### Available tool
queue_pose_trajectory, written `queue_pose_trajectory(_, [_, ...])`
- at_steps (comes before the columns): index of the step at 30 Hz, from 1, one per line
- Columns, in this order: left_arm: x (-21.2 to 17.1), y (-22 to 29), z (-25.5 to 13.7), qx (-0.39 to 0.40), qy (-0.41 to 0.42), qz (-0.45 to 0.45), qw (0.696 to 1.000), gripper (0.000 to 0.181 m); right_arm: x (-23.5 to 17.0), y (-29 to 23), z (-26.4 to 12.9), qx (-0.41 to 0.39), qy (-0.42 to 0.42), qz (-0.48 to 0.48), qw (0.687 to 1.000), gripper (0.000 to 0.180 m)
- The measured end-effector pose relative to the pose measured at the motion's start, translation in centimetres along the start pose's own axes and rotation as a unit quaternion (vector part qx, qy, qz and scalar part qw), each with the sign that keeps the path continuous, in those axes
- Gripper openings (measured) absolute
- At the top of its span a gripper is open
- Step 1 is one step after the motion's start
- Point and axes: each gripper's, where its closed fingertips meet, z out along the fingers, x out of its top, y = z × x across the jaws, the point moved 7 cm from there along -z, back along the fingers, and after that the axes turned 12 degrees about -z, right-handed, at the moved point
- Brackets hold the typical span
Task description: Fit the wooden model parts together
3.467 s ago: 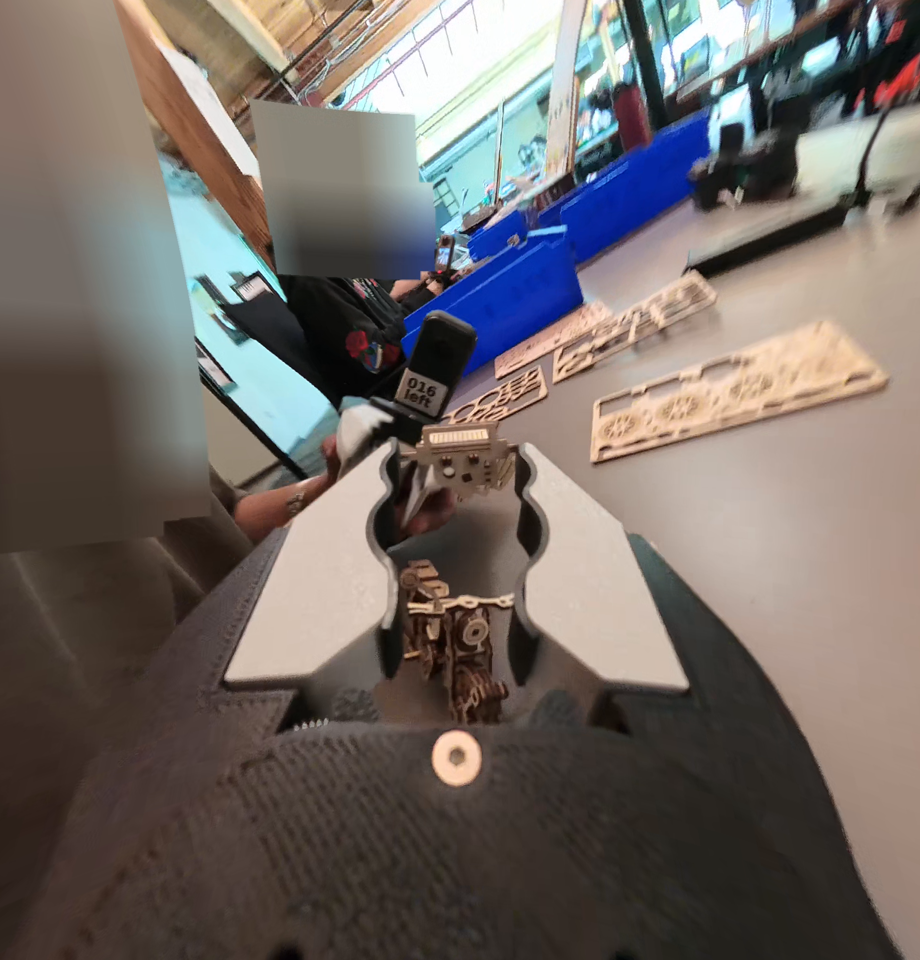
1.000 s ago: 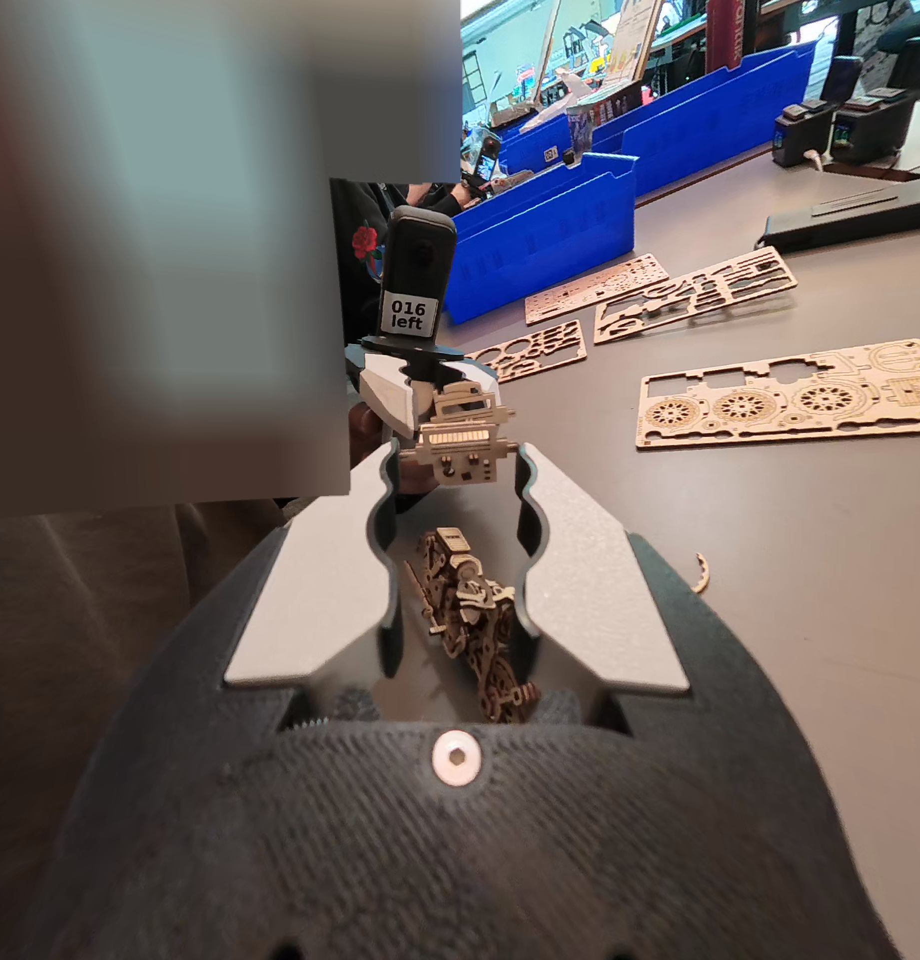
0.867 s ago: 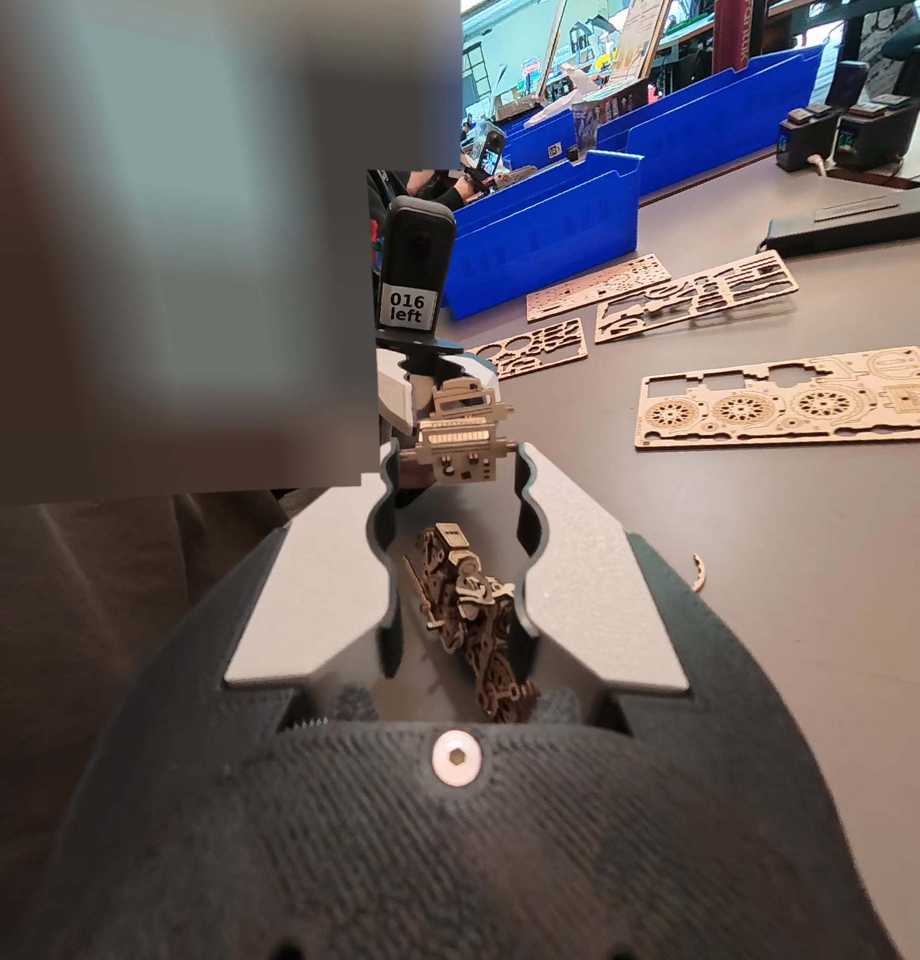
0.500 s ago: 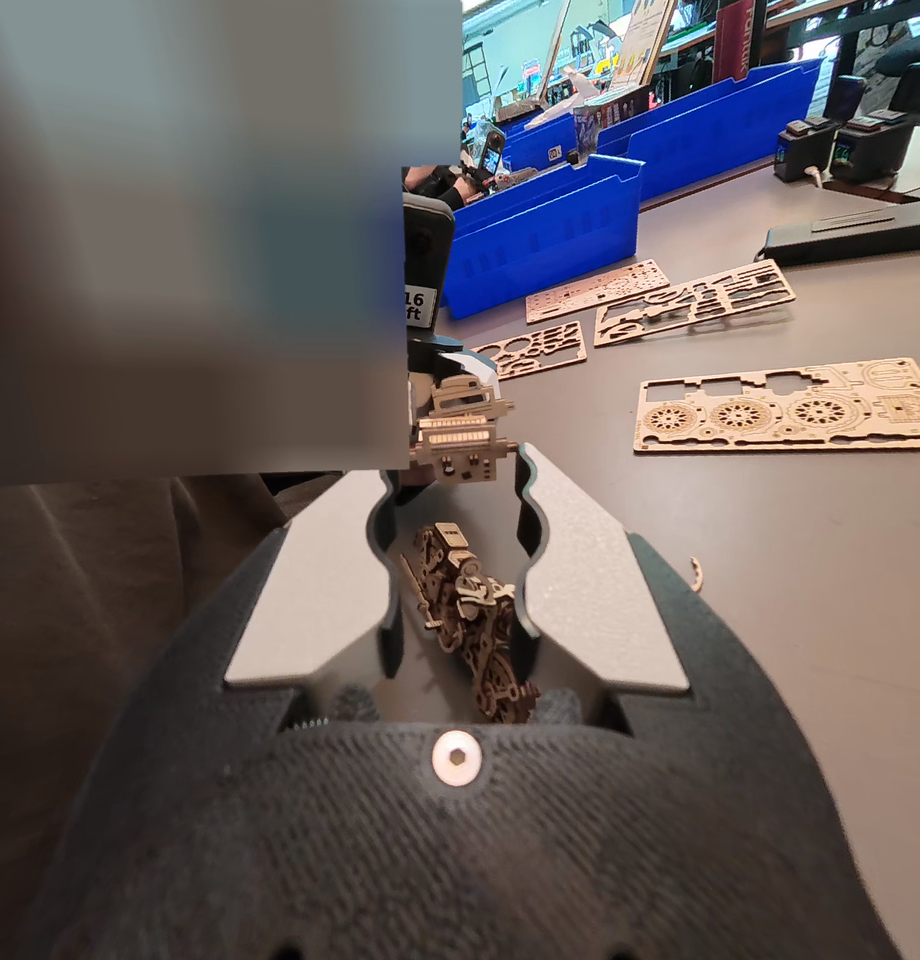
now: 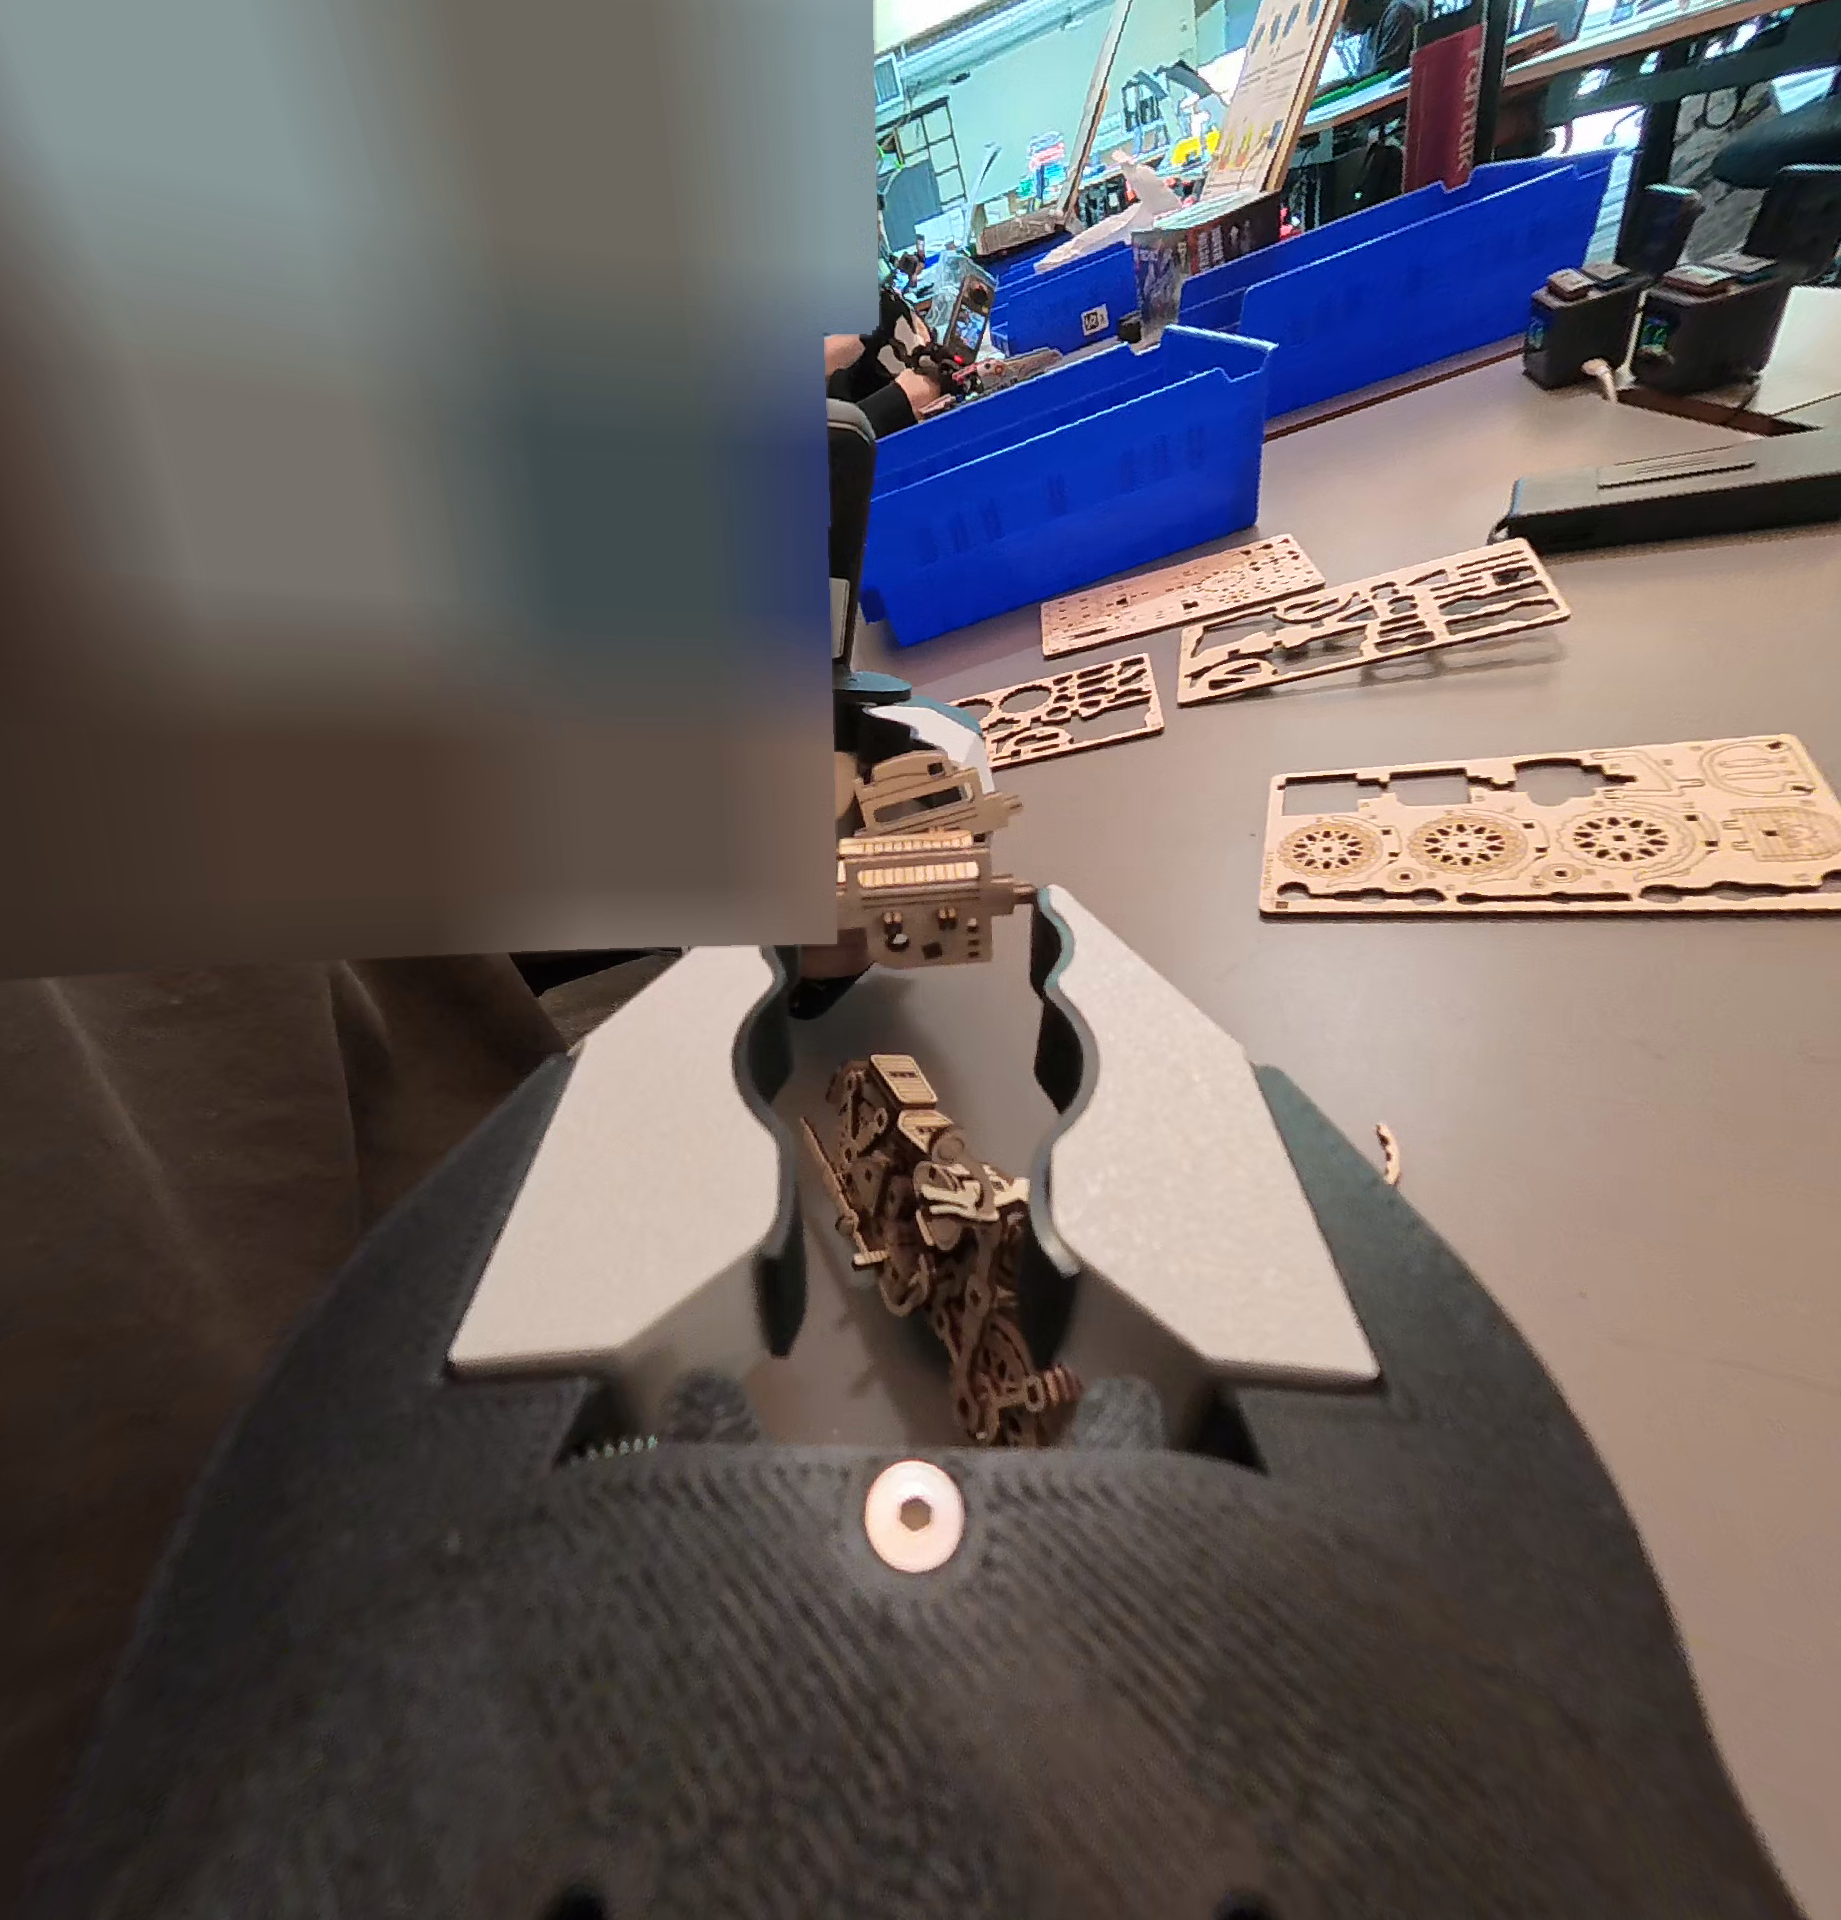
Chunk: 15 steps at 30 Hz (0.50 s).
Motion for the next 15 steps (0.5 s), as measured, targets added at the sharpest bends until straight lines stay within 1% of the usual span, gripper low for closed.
queue_pose_trajectory(5, [0.01,0.17,-0.10,0.002,0.003,0.025,1.000,0.030,0.10,-0.11,0.08,-0.002,0.002,0.010,1.000,0.044])
queue_pose_trajectory(15, [-0.17,0.48,-0.04,0.002,-0.001,0.060,0.998,0.030,-0.34,0.23,-0.03,0.029,0.030,0.091,0.995,0.044])
